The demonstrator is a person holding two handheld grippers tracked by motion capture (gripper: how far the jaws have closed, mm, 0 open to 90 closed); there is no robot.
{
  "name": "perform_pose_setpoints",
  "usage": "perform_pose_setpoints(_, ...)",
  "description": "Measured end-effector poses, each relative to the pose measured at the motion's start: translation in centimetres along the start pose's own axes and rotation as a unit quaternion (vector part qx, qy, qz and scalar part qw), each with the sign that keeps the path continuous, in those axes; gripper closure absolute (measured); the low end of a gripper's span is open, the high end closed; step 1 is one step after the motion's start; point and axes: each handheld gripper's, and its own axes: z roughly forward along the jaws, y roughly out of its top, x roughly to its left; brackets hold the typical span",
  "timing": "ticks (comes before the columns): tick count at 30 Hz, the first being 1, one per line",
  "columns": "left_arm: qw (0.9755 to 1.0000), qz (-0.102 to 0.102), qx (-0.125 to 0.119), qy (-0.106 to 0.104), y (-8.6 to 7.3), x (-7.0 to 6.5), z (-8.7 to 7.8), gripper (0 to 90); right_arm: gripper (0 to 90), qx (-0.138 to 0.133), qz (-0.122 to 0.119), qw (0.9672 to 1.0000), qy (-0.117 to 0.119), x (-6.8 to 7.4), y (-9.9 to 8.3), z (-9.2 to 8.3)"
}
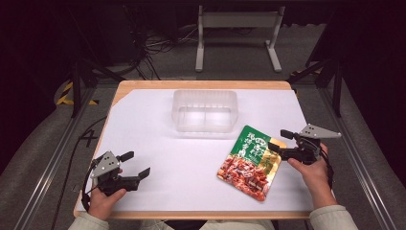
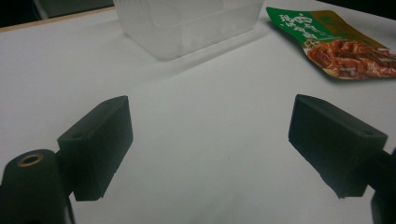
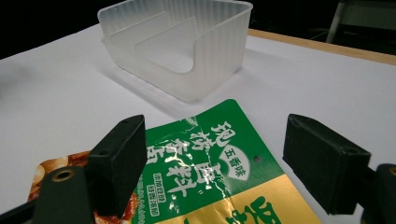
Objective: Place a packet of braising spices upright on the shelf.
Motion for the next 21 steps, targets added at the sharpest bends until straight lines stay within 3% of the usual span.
perform_pose_setpoints(12, 1.0000, -0.001, 0.003, 0.002, 0.0, 0.0, 0.1, 14.6, 22.1, 0.002, 0.023, 0.9997, -0.011, -2.0, -0.1, 0.8)
perform_pose_setpoints(21, 1.0000, 0.000, 0.004, 0.003, 0.0, -0.1, 0.0, 14.7, 22.1, 0.020, 0.031, 0.9991, -0.021, -2.8, -0.5, 1.4)
